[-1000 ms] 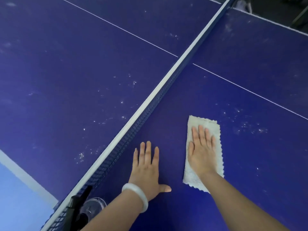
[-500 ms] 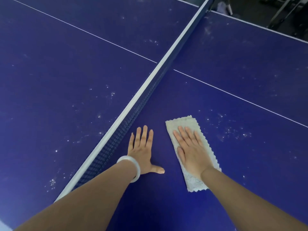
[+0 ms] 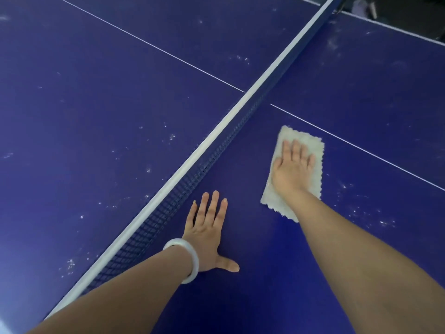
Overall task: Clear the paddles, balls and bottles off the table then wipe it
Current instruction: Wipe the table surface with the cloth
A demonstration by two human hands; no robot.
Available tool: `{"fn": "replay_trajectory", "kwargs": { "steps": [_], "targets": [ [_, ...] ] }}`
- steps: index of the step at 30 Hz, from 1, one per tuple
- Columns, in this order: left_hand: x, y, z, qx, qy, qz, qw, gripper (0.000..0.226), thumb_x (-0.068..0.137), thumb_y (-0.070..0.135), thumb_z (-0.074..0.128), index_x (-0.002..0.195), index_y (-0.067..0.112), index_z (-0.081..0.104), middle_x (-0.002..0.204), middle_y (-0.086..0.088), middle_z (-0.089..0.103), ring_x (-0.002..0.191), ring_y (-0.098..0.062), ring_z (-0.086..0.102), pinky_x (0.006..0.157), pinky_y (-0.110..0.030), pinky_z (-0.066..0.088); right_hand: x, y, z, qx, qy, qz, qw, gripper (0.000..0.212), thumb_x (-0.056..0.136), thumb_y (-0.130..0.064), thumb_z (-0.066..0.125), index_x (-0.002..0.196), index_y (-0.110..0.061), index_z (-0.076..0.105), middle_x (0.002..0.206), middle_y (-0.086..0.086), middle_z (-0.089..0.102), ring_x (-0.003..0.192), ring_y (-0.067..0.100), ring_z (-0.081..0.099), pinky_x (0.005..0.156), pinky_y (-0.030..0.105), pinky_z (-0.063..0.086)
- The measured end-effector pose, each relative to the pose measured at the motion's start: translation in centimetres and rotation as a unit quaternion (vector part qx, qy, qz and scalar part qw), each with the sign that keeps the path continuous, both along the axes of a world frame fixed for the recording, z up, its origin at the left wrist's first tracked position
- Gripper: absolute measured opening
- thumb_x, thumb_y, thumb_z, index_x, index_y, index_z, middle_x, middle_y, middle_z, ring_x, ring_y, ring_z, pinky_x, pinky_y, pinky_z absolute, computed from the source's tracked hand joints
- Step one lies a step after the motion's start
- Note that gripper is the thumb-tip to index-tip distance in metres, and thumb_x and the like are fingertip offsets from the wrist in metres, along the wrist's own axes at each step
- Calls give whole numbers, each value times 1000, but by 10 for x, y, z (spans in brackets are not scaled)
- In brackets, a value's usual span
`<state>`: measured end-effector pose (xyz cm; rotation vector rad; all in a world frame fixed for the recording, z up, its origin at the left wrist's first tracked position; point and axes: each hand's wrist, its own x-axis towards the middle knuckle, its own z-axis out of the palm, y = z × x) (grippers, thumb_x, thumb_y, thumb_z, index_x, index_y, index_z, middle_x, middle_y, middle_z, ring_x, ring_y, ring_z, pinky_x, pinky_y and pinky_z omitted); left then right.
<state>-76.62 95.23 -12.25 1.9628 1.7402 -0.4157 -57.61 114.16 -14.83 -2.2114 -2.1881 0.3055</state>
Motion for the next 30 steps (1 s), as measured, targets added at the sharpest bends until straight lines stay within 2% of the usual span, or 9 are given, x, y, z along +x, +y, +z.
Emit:
{"fn": "replay_trajectory", "kwargs": {
  "steps": [2,6,11,13,16,21,23,27,30],
  "targets": [
    [0,0,1,-1,-1,0,1000,143,62,91,53,124,21,-55,132,-1,-62,130,-27,-51,113,-47,-27,-16,-1,0,-7,-1,-52,999,58,104,-31,12,158,-18,-4,166,6,-10,152,28,-12,122,49,-6],
    [1,0,2,2,2,3,1000,143,62,90,54,125,22,-54,135,-1,-60,130,-26,-51,112,-46,-27,-59,-8,-2,15,-3,104,995,57,104,-34,7,158,-22,-6,165,4,-12,152,26,-14,122,47,-8],
    [1,1,3,-8,9,3,1000,145,60,91,54,136,20,-46,143,-4,-53,133,-27,-48,115,-48,-24,-65,57,5,-13,-25,141,990,56,105,-35,7,158,-24,-6,166,3,-10,152,27,-12,121,54,-9],
    [1,1,3,-10,10,1,1000,145,60,91,54,137,20,-45,143,-4,-53,133,-27,-48,114,-47,-25,-52,77,7,-19,-26,116,993,57,104,-35,7,158,-24,-5,166,3,-10,152,28,-11,120,55,-10],
    [1,1,2,-4,15,-1,1000,145,59,92,53,139,19,-44,144,-4,-52,134,-28,-47,114,-47,-25,-15,85,9,-32,-24,7,999,58,103,-36,7,158,-21,-3,166,7,-10,152,30,-11,120,56,-10],
    [2,1,2,1,13,0,1000,147,58,93,53,143,19,-41,146,-4,-51,136,-28,-46,115,-47,-23,8,30,8,-22,-39,-154,987,61,103,-37,8,158,-16,-4,165,14,-8,151,37,-8,119,59,-3],
    [2,0,2,1,19,-2,1000,146,57,94,51,141,19,-43,145,-3,-52,135,-28,-45,116,-48,-21,-11,-10,5,-11,-31,-117,993,61,103,-36,10,158,-15,-3,165,14,-8,151,38,-8,119,59,-6],
    [3,1,4,-9,23,4,1000,146,50,97,44,135,22,-47,146,-3,-52,135,-27,-46,115,-46,-23,-8,-49,0,-4,-22,83,996,59,103,-36,11,159,-20,-1,166,7,-7,152,29,-11,121,52,-9],
    [4,1,5,-17,30,6,999,148,39,100,33,135,21,-47,147,-5,-50,137,-28,-44,115,-46,-23,50,-27,5,-15,-27,-63,998,59,103,-36,11,159,-20,-2,166,8,-8,152,30,-9,121,54,-5]
  ]
}}
